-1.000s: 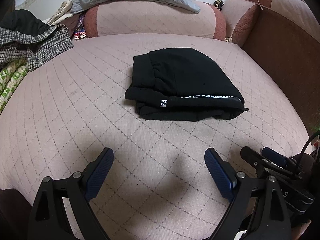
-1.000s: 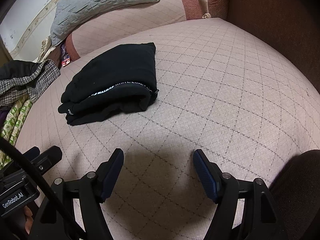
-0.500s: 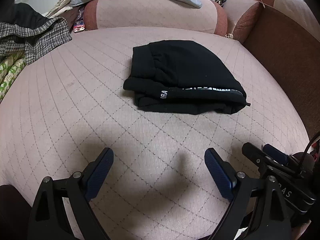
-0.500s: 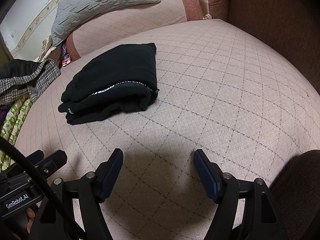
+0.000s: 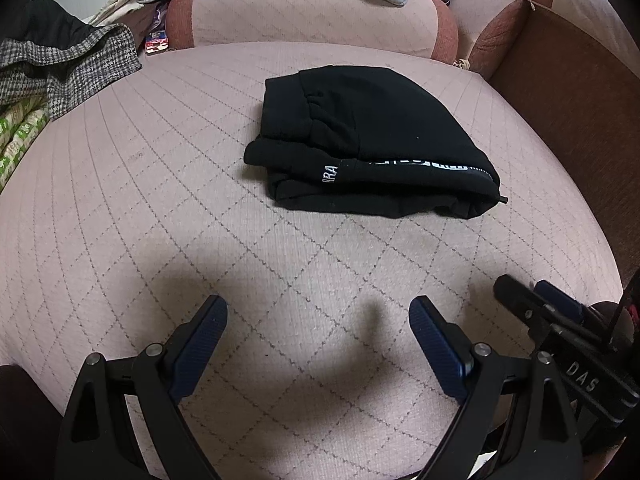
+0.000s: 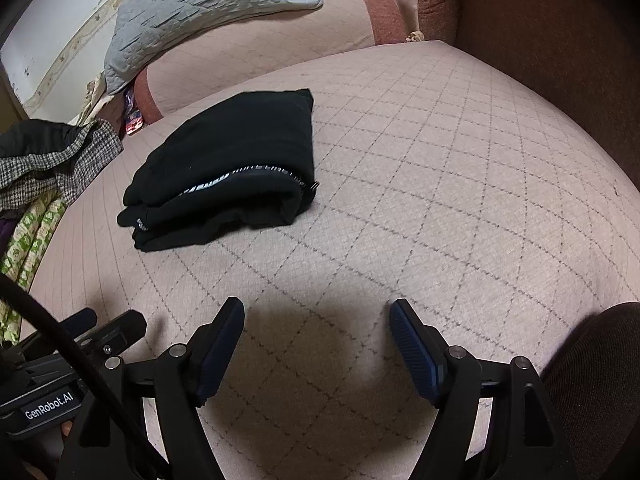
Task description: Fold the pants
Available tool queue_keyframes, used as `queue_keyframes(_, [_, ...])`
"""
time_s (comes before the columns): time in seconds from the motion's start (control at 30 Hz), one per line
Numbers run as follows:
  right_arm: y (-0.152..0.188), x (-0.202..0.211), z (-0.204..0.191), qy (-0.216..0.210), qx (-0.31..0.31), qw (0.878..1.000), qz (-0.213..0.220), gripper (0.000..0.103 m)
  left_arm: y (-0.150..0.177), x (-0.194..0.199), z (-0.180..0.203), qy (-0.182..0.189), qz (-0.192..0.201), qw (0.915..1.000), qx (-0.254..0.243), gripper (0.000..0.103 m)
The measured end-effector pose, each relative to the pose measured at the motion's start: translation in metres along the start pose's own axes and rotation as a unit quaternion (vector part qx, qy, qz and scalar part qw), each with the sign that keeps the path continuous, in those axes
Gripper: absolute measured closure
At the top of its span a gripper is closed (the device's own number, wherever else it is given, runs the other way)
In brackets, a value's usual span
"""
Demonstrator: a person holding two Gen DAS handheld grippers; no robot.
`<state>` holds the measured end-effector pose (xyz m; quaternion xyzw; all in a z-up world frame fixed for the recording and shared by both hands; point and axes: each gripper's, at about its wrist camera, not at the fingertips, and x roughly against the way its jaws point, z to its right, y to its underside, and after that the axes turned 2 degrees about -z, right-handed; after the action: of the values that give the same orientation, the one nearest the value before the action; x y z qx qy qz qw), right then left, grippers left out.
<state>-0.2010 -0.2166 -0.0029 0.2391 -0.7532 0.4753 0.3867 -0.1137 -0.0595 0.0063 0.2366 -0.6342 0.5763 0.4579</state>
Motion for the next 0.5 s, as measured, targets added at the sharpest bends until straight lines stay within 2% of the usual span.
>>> queue_keyframes(0.13, [-0.007,0.011,0.011,0.005,-0.018,0.999,0.026,0.023,-0.004,0.0,-0.004,0.003,0.005,1.0,0.004,0.011])
queue_keyframes(0.27, [-0.02,0.024,0.019,0.011,-0.024,0.998,0.055,0.023,-0.018,0.005,-0.022,0.028,0.022,0.999,0.027,0.011])
queue_keyframes(0.37, [-0.042,0.029,0.019,0.011,-0.003,0.997,0.075,0.023,-0.041,0.003,-0.049,0.046,0.031,0.9966,0.06,0.011])
queue_keyframes(0.43, [-0.06,0.027,0.018,0.006,0.013,0.997,0.074,0.021,-0.058,-0.005,-0.064,0.058,0.029,0.9949,0.077,0.011])
queue_keyframes(0.5, [-0.084,0.017,0.017,-0.016,0.023,0.997,0.065,0.021,-0.075,-0.016,-0.075,0.068,0.028,0.994,0.081,0.011])
